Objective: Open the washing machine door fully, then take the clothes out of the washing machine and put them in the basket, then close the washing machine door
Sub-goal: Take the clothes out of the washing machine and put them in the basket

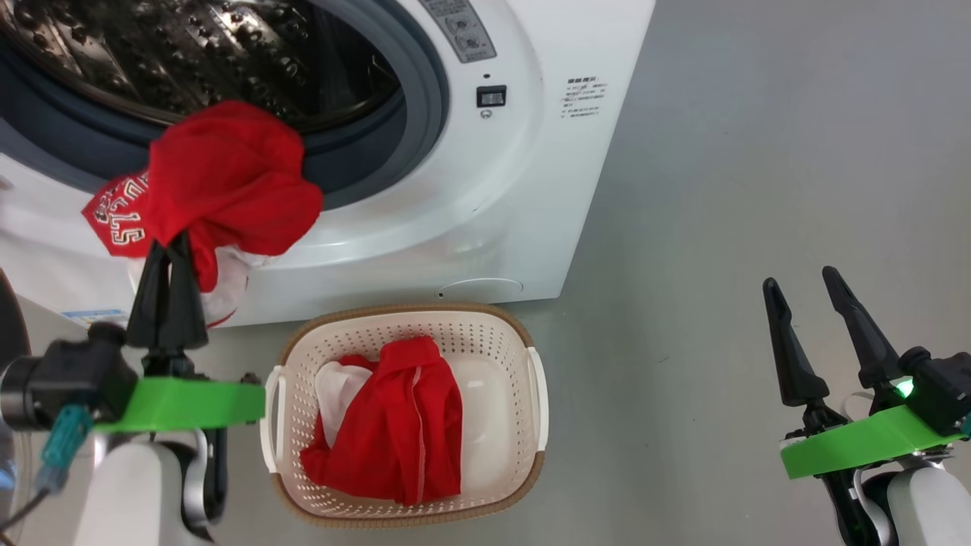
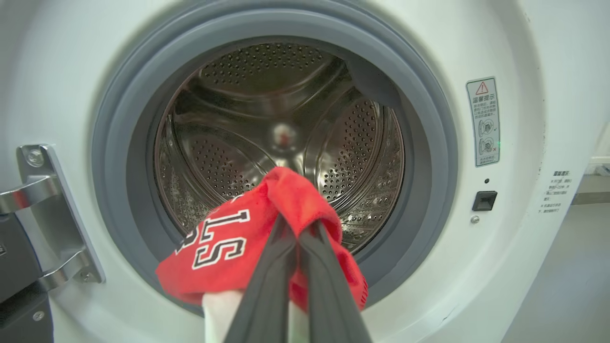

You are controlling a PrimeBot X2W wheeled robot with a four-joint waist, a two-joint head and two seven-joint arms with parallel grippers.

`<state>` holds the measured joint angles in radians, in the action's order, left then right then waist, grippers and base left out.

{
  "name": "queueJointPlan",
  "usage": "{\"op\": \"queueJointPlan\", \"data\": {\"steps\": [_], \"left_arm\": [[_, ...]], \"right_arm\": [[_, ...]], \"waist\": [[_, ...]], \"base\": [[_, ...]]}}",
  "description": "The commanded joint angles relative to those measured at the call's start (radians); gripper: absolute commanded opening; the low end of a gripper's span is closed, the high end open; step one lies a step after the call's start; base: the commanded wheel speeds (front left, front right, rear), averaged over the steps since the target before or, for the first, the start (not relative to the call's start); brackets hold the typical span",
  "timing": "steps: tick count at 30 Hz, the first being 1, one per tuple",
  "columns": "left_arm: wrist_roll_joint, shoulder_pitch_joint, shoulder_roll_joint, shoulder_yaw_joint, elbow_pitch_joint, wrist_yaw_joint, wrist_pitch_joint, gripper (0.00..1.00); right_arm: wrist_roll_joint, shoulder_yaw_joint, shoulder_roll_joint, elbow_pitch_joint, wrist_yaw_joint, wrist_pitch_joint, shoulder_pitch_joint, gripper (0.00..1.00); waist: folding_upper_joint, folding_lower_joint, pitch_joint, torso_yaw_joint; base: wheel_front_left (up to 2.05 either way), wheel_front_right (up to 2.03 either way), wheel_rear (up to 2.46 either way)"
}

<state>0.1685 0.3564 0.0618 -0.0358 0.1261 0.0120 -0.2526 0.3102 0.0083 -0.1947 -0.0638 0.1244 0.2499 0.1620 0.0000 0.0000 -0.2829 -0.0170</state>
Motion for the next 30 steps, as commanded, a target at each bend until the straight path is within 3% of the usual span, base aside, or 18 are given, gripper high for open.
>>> {"op": "queueJointPlan", "data": {"steps": [1, 8, 13, 19, 30], "left_arm": [[-0.010, -0.024, 0.021, 0.024, -0.070, -0.012, -0.009, 0.00], [-0.014, -0.123, 0.009, -0.017, -0.221, -0.037, 0.006, 0.00], [0.005, -0.169, 0.003, -0.050, -0.213, -0.038, 0.026, 0.00], [0.033, -0.187, -0.004, -0.092, -0.080, -0.038, 0.018, 0.00], [0.027, -0.075, -0.006, -0.135, 0.320, 0.003, -0.008, 0.00]], "right_arm": [[0.000, 0.012, -0.016, 0.029, 0.006, 0.012, -0.017, 1.00], [-0.002, 0.011, -0.016, 0.035, 0.006, 0.012, -0.011, 1.00], [-0.003, 0.019, -0.016, 0.036, 0.006, 0.012, 0.002, 1.00], [-0.002, 0.024, -0.013, 0.035, 0.006, 0.012, 0.014, 1.00], [-0.004, 0.030, -0.005, 0.039, 0.006, 0.012, 0.037, 1.00]], "waist": [[0.0000, 0.0000, -0.004, 0.004], [0.0000, 0.0000, -0.021, 0.011], [0.0000, 0.0000, -0.036, 0.006], [0.0000, 0.0000, -0.053, -0.003], [0.0000, 0.0000, -0.095, -0.026]], "base": [[0.00, 0.00, 0.00], [0.00, 0.00, 0.00], [0.00, 0.00, 0.00], [0.00, 0.00, 0.00], [0.00, 0.00, 0.00]]}}
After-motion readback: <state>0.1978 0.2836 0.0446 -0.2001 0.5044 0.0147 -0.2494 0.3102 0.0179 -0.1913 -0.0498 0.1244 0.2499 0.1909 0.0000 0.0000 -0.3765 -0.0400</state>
